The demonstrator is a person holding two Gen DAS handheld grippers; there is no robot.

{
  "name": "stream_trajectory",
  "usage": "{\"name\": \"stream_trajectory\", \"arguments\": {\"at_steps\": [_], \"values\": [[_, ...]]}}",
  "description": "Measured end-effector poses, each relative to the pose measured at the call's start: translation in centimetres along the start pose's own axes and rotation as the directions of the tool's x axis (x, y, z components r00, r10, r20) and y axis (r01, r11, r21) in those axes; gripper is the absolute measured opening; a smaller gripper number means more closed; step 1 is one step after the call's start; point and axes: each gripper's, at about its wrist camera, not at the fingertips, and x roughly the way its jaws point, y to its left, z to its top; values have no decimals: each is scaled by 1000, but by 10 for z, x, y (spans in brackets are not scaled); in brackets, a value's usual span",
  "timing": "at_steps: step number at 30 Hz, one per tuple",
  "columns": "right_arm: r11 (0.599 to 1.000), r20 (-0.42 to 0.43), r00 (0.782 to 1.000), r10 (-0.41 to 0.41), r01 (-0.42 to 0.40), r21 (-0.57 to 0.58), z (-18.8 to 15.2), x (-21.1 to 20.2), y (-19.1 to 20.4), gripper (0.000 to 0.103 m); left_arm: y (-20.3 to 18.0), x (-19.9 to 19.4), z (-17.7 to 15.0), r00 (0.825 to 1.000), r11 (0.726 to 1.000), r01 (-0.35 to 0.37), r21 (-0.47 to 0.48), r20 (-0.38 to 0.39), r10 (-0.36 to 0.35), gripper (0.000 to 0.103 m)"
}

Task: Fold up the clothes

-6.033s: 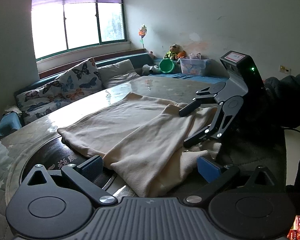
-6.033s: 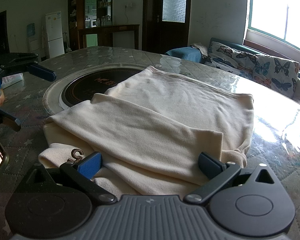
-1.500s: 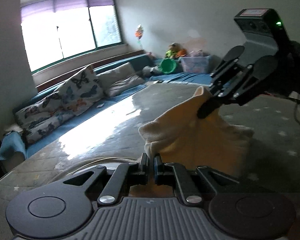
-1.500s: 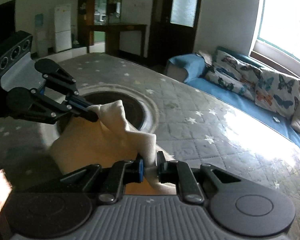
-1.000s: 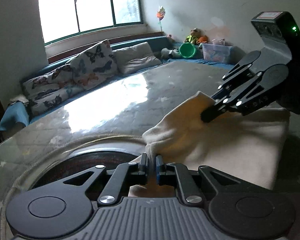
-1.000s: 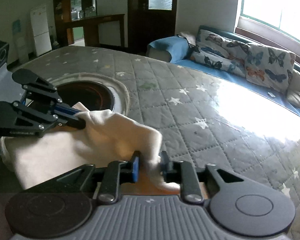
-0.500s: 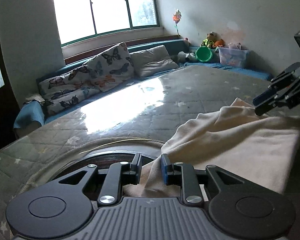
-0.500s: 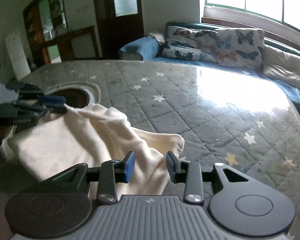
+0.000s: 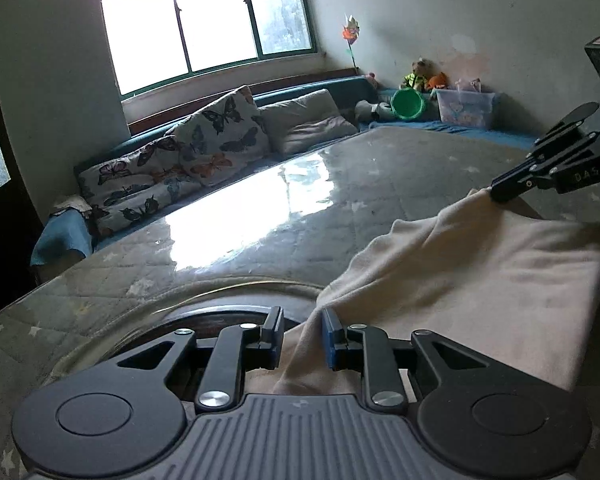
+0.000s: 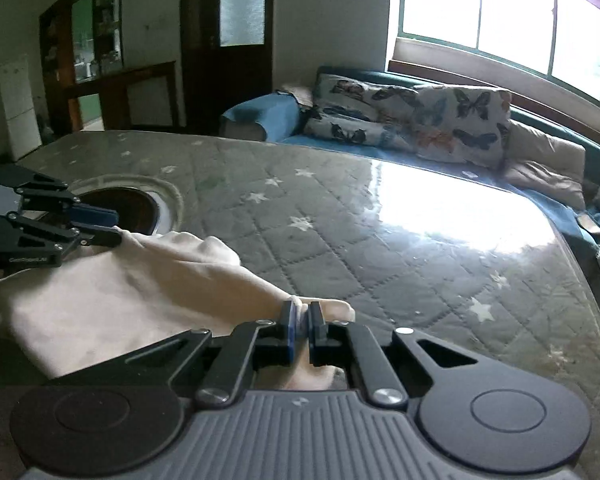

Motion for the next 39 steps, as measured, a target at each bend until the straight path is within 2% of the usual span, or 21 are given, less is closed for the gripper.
{"name": "stream_trajectory", "arguments": {"at_steps": [3, 4, 9, 12, 14, 16, 19, 22, 25, 31, 35, 39], "values": [[999, -27, 999, -34, 33, -34, -3, 9, 4, 7, -3, 4, -1, 1000, 1000, -4, 9, -10, 4, 24], [998, -64, 997, -34, 31, -47, -4, 14, 6, 8, -5, 5, -2, 1000, 1000, -5, 15, -15, 5, 24], [997, 5, 999, -44, 44, -63, 6, -3, 16, 12, -7, 5, -5, 1000, 1000, -17, 22, -16, 18, 29], [997, 41, 999, 17, -14, -73, 16, -8, 30, 12, -5, 6, -4, 1000, 1000, -17, 13, -10, 18, 29], [993, 33, 996, 89, -86, -75, 21, -1, 41, 12, -6, 6, -3, 1000, 1000, -20, 11, -8, 20, 30], [988, 15, 992, 127, -125, -93, 24, 13, 55, 12, -5, 5, -2, 1000, 1000, -17, 0, -8, 17, 30], [984, -17, 989, 147, -148, -96, 26, 34, 67, 12, 2, 0, -2, 1000, 1000, -7, -25, -7, 6, 30], [989, -39, 992, 122, -125, -78, 23, 51, 68, 12, 14, -12, -2, 1000, 998, -19, -57, 10, 20, 36], [991, -31, 992, 120, -122, -52, 23, 49, 65, 12, 29, -30, -5, 999, 995, -31, -95, 30, 34, 37], [990, 16, 991, 134, -133, -49, 22, 31, 65, 13, 34, -55, -21, 1000, 984, 10, -179, -20, -13, 37], [985, 25, 987, 157, -155, -70, 21, 22, 72, 16, 22, -59, -25, 998, 983, 32, -180, -43, -41, 37], [983, 18, 987, 161, -158, -97, 17, 17, 80, 17, 17, -52, -26, 997, 984, 21, -177, -67, -33, 37]]}}
